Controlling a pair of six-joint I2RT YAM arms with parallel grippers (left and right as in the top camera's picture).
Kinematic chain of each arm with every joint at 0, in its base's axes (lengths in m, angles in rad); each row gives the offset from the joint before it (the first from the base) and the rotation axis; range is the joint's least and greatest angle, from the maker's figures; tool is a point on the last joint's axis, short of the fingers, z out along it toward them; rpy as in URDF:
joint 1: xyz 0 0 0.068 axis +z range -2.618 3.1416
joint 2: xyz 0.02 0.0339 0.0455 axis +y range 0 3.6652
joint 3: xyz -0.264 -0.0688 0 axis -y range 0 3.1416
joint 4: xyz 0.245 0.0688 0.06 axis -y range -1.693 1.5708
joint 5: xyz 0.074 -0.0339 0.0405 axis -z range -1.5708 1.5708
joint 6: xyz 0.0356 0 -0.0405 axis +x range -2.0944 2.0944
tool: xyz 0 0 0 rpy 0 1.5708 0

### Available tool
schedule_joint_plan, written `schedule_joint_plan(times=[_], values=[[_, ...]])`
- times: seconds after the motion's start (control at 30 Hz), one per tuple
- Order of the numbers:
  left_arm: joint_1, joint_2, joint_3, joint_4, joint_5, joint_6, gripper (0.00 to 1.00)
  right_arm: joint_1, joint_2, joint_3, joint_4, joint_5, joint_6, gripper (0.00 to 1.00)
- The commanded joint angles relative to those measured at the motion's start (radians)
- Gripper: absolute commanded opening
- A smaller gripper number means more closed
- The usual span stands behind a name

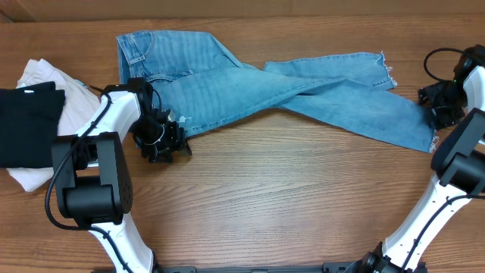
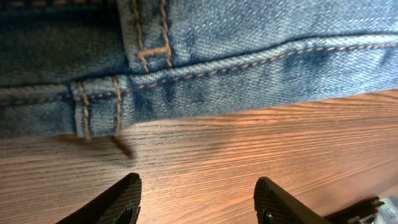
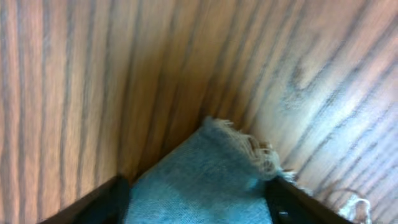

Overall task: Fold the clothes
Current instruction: 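Move the right gripper to the crossed jeans leg hems on the right, then grasp a leg hem with the right gripper and pull it rightward to uncross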

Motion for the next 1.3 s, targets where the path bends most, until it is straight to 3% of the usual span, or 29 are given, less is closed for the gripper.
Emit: schedule_joint_plan(times=[0.0,0.13,0.2,0.57,0.77,0.9,1.0,1.1,1.27], values=[[-0.001,0.013,-0.002,-0.005,-0.003,0.012,0.62,-0.004,0.024,-0.05,0.044,0.002,0.003,0.61],[-0.002,0.013,-0.002,-0.006,-0.003,0.012,0.61,-0.004,0.024,-0.049,0.066,0.002,-0.002,0.18],[-0.002,0.013,-0.002,-0.01,-0.003,0.012,0.61,-0.004,0.024,-0.048,0.076,-0.005,-0.012,0.04],[-0.002,0.013,-0.002,-0.011,-0.003,0.012,0.61,-0.001,-0.004,0.143,0.011,-0.061,-0.137,0.04],[0.002,0.013,-0.002,-0.006,-0.003,0.013,0.61,0.034,-0.057,0.371,-0.059,-0.33,-0.486,0.04],[0.002,0.013,-0.001,-0.003,-0.004,0.013,0.61,0.079,-0.125,0.504,-0.23,-0.552,-0.901,0.04],[0.002,0.013,-0.001,0.003,-0.003,0.012,0.62,0.108,-0.195,0.523,-0.358,-0.599,-1.159,0.04],[0.002,0.013,-0.001,0.008,-0.004,0.013,0.62,0.113,-0.247,0.523,-0.471,-0.584,-1.286,0.04],[0.002,0.013,-0.001,0.013,-0.004,0.013,0.61,0.09,-0.312,0.523,-0.558,-0.618,-1.307,0.04]])
